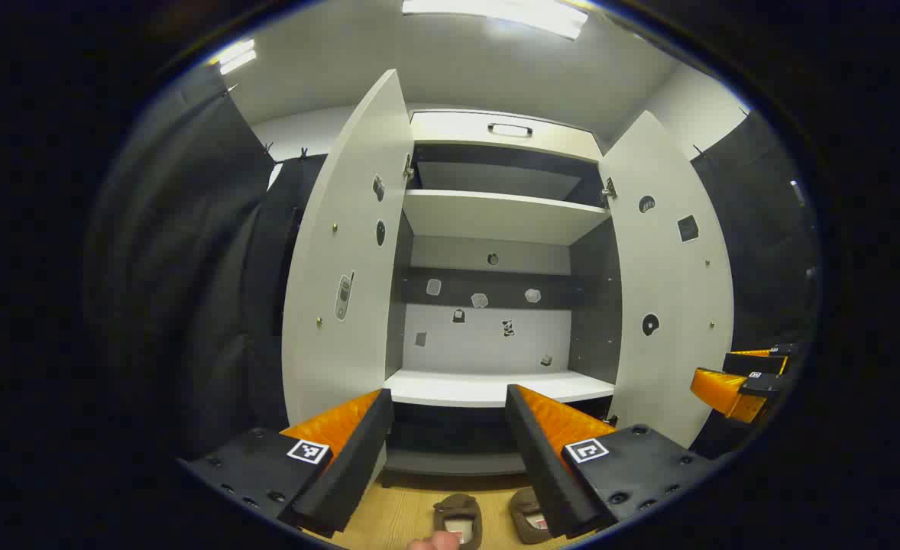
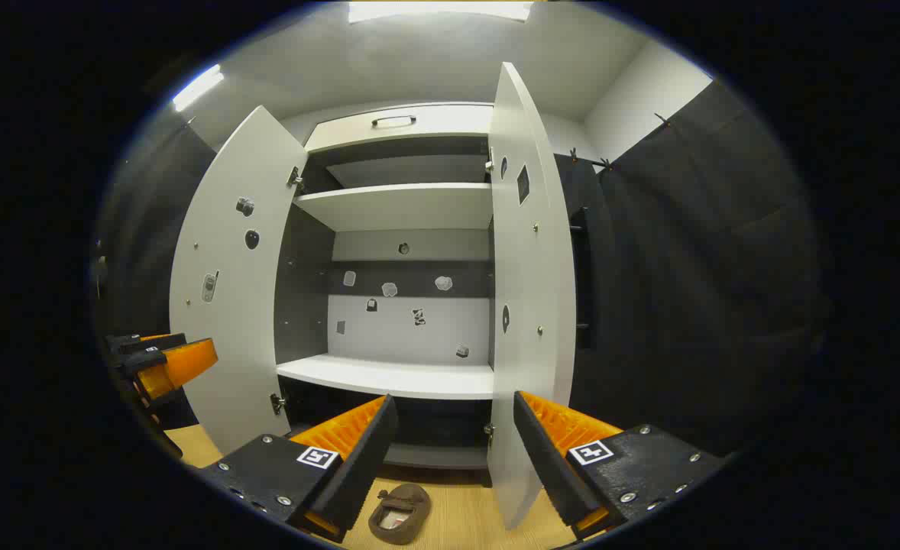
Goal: Grab one shoe with the right hand and put it into the shoe cabinet, grab the other shoe with the left hand and put it into the shoe cabinet; then close the right door with the right hand and the left door with the left hand.
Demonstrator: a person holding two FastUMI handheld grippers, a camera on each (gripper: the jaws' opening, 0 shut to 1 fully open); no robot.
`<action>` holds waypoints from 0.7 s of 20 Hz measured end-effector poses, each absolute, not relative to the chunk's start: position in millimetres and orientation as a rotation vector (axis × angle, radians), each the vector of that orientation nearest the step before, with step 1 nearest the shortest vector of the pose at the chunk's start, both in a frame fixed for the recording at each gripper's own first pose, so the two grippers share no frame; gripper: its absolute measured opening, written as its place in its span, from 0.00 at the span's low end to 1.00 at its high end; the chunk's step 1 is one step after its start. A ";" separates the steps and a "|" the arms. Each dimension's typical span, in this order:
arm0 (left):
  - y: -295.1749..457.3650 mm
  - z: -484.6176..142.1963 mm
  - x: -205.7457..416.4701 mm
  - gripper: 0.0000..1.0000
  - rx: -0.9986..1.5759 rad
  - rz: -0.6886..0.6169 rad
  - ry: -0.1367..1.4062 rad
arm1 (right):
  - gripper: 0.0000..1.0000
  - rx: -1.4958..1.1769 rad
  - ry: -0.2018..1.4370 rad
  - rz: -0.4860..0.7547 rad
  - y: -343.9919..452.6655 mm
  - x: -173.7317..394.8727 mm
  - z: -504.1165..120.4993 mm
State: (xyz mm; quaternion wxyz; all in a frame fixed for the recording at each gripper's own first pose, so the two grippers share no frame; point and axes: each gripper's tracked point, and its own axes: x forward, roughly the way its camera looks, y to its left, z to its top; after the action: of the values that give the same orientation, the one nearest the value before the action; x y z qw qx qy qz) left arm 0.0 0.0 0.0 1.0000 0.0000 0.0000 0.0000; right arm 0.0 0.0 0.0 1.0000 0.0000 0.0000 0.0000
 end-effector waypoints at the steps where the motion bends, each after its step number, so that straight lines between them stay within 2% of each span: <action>1: 0.6 -1.2 -1.3 0.96 0.001 0.002 0.002 | 0.94 -0.001 0.000 0.001 0.5 0.8 -0.6; 2: 1.4 -1.0 -0.4 0.96 0.002 0.003 0.002 | 0.97 -0.002 -0.001 0.002 0.9 2.0 -0.1; 3: 1.7 -0.7 -0.7 0.96 0.001 0.004 0.002 | 0.94 -0.002 -0.001 0.005 1.9 2.5 -0.6; 6: 4.9 -0.5 -0.2 0.96 0.002 0.011 0.002 | 0.94 0.000 0.001 0.010 3.9 3.9 -1.4; 7: 5.1 -1.2 0.1 0.96 0.004 0.013 0.004 | 0.97 -0.001 -0.002 0.010 5.0 6.1 -0.5; 8: 5.0 -1.5 -0.7 0.96 0.007 0.013 0.003 | 0.94 -0.002 -0.004 0.010 5.1 6.4 0.6; 13: 7.4 1.9 0.0 0.96 0.023 0.017 -0.007 | 0.94 0.000 -0.019 0.018 10.2 9.5 5.8; 14: 6.6 1.0 -0.1 0.96 0.021 0.015 -0.006 | 0.97 -0.001 -0.020 0.020 11.0 10.7 6.4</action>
State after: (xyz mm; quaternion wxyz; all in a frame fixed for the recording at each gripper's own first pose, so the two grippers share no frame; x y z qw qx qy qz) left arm -0.1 6.6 1.0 0.9999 0.0107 -0.0030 0.0076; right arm 10.7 11.0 6.4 0.9999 -0.0003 -0.0101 0.0099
